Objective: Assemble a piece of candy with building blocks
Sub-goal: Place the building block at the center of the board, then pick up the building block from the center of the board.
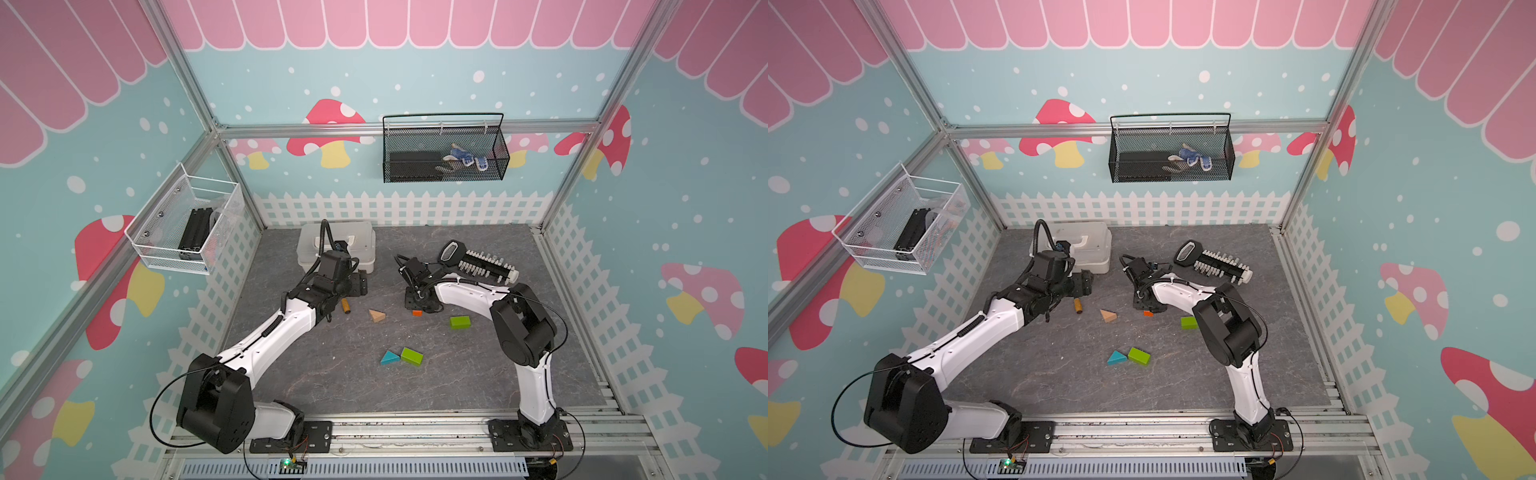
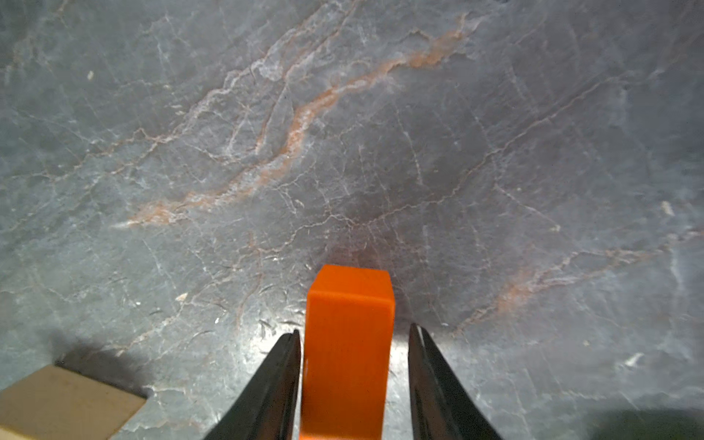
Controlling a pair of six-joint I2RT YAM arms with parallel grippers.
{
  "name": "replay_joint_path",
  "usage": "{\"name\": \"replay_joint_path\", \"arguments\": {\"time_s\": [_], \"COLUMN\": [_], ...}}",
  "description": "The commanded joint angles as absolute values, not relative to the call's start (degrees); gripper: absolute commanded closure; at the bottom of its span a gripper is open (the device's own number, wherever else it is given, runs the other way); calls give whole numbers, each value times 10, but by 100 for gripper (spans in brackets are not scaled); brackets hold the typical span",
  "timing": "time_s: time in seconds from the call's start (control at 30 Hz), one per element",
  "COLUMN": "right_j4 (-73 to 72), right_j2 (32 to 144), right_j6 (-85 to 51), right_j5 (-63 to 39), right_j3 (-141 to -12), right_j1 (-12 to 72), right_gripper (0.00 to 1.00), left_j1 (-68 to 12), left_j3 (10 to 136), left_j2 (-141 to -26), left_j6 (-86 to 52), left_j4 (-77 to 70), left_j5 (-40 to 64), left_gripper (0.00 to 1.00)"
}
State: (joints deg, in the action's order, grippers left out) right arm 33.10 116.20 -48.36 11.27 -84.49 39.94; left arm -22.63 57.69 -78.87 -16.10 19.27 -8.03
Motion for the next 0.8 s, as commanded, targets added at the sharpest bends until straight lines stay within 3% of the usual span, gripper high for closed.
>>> {"name": "replay_joint_path", "arguments": {"time_s": [0.0, 0.13, 0.33, 0.53, 0.77], "right_j4": [359, 356, 287, 314, 332], "right_j2": [1076, 976, 866, 856, 910], "right_j6": [-435, -363, -241, -205, -178], "right_j5": [177, 187, -35, -76, -93], "right_j3": [-850, -783, -625, -574, -607], "right_j1": [423, 441, 447, 482, 524], "right_gripper": [53, 51, 50, 50, 50], "left_j1": [-226, -221, -194, -137, -124], "left_j3": [587, 586, 565, 517, 510], "left_j2": [-784, -763, -713, -670, -667], "left_j6": [-162, -161, -191, -263, -271], "left_j4": [203, 204, 176, 117, 115], "left_j5": [-100, -111, -92, -24, -5], "left_gripper": [17, 17, 16, 15, 15]}}
